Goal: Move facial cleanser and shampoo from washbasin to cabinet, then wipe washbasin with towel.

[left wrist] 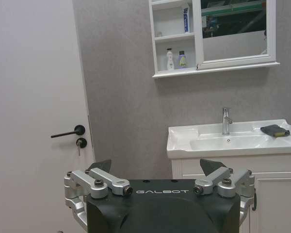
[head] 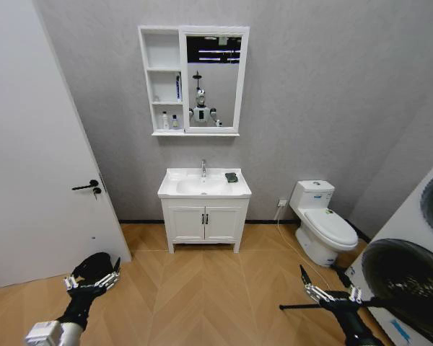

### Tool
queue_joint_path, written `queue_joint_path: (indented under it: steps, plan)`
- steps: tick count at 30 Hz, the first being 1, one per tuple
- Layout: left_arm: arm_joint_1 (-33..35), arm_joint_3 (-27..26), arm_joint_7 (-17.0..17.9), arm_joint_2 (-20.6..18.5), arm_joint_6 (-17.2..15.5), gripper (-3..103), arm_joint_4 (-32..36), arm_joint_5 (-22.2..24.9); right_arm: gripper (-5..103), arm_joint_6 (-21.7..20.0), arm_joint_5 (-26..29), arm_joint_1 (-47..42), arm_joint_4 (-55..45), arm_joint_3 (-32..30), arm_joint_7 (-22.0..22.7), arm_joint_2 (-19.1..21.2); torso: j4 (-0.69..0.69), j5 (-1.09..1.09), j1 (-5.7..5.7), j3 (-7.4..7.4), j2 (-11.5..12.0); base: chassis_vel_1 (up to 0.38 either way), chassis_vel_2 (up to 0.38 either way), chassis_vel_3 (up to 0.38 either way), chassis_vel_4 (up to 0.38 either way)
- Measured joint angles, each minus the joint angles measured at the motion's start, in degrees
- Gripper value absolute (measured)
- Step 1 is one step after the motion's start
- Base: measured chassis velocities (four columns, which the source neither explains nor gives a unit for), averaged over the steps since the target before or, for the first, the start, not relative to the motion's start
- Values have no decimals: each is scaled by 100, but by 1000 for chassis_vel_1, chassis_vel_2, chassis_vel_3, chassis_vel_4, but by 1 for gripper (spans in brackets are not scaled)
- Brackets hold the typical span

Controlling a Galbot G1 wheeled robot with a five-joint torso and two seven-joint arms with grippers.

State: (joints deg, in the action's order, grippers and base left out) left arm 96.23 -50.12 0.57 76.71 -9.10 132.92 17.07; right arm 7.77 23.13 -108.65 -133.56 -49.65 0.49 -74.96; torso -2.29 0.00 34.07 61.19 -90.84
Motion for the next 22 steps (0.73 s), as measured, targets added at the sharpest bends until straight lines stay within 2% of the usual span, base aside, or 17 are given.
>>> queue_joint_path:
  steps: [22]
  plan:
    - [0, 0, 0, 0, 0, 100, 0, 0, 100, 0, 0, 0, 0, 0, 0, 0, 0, 0, 0, 0, 0, 0, 0, 0, 0]
